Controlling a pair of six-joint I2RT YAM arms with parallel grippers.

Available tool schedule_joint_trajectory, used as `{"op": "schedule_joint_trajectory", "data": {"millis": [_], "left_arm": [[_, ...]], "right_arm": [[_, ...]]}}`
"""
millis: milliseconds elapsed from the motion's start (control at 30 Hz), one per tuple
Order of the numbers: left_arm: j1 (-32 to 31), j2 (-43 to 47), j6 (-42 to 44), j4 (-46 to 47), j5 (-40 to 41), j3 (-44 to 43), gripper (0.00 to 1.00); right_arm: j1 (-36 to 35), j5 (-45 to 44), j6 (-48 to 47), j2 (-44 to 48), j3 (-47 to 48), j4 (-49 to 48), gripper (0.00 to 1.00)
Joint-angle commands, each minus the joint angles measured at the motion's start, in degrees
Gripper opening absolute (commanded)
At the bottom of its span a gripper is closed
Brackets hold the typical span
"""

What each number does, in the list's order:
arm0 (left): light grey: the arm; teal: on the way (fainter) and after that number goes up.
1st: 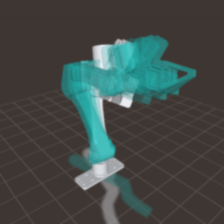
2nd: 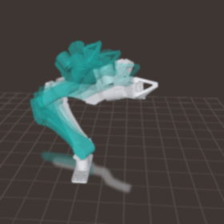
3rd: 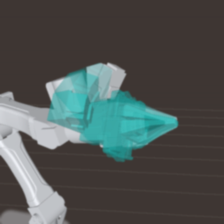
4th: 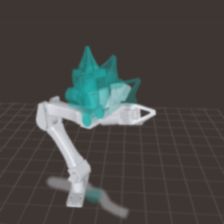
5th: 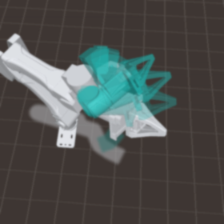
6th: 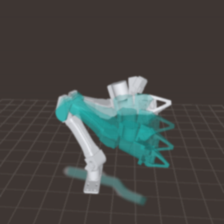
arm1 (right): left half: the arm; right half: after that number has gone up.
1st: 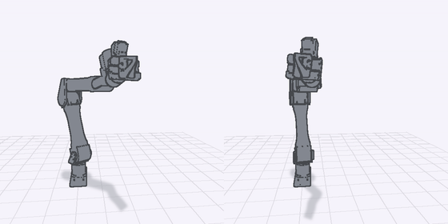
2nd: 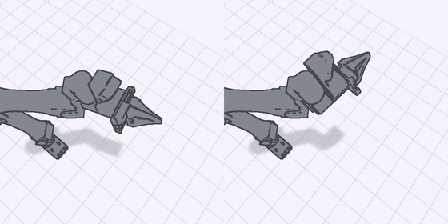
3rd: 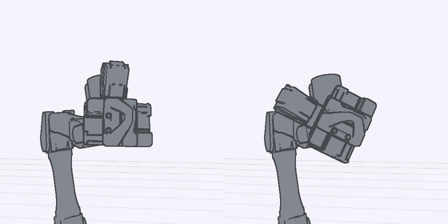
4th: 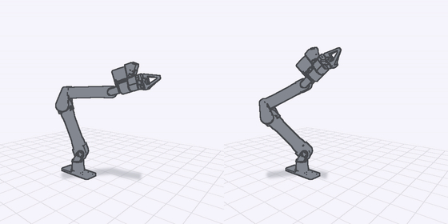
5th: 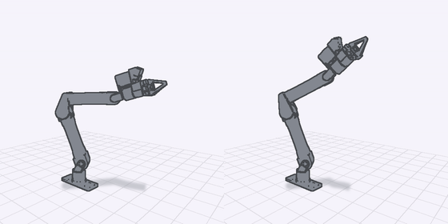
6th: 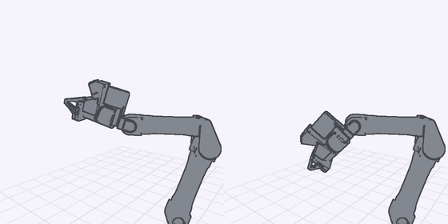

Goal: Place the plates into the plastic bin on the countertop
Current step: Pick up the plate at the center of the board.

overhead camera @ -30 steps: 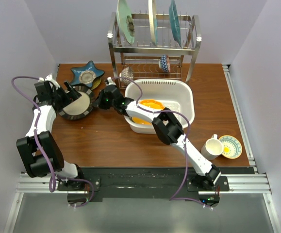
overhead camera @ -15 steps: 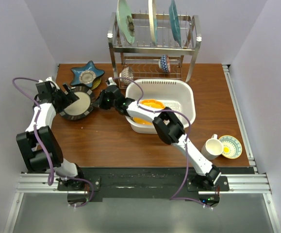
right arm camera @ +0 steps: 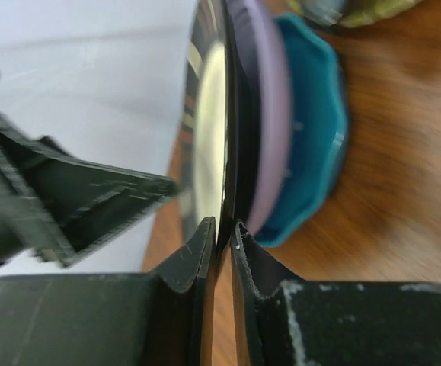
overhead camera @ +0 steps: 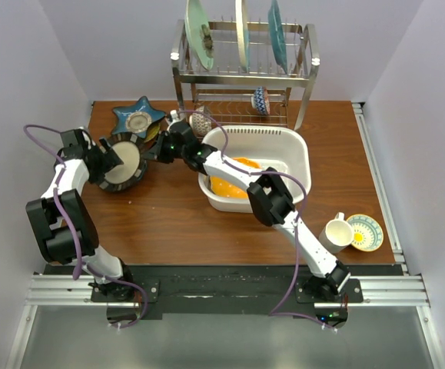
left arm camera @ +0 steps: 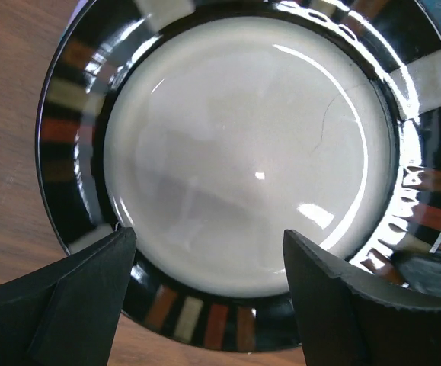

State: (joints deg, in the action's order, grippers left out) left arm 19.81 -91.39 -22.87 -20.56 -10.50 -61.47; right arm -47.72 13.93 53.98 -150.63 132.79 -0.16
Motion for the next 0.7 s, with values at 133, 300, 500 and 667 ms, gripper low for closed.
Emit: {"op": "schedule_joint_trajectory", "data": {"millis": [133,300,500,667], "left_arm": [[0.5,0.1,1.6,1.0,0.4,-2.1,0.82],[0.5,-0.1,1.8,0.4,1.7,-2.5,0.81],[0.5,-1.3,2.1,-1.1,5.0,-3.0,0.8],[0.4,-3.3,2.4,-3.0,6.3,-4.1,0.67]], "right_arm": [[0.4,5.3,0.1,5.4,1.3,-6.4,0.0],[0.4,5.1,-1.4,8.1,-0.4,-5.1,0.0],[0.7,2.7,-5.2,11.5,-3.2,-1.2,0.0],[1.2,1.1,-6.1,14.2,-6.9,0.0,0.0]]}}
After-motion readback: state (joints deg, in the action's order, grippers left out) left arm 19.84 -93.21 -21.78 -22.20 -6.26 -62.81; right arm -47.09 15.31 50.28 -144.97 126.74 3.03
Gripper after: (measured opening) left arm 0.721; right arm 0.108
